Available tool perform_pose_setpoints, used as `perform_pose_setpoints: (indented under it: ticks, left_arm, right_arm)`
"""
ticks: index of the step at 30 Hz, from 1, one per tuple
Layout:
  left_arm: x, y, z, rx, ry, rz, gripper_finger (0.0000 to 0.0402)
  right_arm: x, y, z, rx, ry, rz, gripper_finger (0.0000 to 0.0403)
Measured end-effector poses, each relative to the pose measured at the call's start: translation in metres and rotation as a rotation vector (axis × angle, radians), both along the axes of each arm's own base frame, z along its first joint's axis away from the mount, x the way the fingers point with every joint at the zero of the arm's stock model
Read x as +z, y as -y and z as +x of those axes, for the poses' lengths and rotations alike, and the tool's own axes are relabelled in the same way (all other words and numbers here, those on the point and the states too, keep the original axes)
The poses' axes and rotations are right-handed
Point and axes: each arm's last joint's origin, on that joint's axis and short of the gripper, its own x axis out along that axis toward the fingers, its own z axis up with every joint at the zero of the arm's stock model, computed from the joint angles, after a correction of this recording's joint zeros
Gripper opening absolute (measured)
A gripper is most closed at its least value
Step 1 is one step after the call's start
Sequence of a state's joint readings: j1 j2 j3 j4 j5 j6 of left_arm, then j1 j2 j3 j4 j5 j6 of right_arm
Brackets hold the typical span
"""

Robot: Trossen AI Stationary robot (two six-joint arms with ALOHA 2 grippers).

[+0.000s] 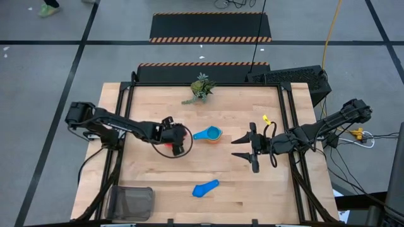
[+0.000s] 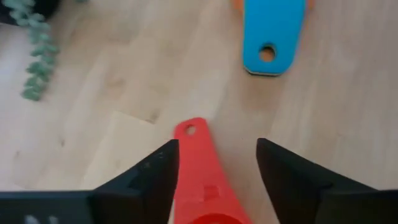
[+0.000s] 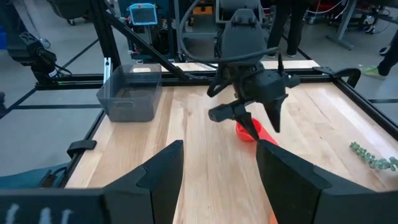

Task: Nest measuring cups in basket
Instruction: Stack the red measuring cup on top of the light blue measuring cup

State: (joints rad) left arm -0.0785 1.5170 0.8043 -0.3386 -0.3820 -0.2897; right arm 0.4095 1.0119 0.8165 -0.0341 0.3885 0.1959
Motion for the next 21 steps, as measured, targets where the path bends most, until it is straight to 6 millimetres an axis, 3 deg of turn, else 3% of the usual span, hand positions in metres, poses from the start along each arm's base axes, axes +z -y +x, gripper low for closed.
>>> perform_pose_setpoints:
  ticks: [10, 21]
  left_arm:
    - [-0.017, -0.011, 0.004, 0.112, -0.039, 0.001, 0.0332]
    - [-0.038, -0.024, 0.007, 0.175, -0.102, -0.075, 0.034]
  right_arm:
    - [0.0, 0.0, 0.0, 0.0, 0.0, -0.002, 0.0196]
    - [0.0, 0.0, 0.0, 0.0, 0.002, -0.006, 0.0196]
